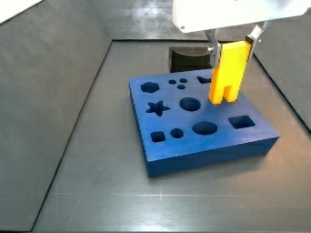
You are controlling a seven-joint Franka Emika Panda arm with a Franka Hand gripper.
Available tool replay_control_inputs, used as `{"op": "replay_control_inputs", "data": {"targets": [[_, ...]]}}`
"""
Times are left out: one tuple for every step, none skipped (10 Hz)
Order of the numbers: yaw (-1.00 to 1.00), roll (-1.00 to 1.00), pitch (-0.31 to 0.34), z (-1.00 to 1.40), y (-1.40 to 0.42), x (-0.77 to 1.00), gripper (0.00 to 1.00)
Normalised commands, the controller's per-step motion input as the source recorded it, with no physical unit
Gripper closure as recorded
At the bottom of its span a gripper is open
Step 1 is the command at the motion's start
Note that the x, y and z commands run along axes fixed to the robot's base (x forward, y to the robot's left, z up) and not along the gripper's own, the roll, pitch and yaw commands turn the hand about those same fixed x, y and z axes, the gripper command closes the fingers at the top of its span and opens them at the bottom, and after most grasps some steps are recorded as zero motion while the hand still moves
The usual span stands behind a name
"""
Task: Pick up the double-square object. Move up. Move to above the board. Insert the double-square object.
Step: Insert the double-square object.
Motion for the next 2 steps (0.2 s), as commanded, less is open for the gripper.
{"op": "replay_control_inputs", "data": {"targets": [[-0.01,0.05,0.0,0.0,0.0,-0.03,1.0],[0.0,0.0,0.0,0.0,0.0,0.0,1.0]]}}
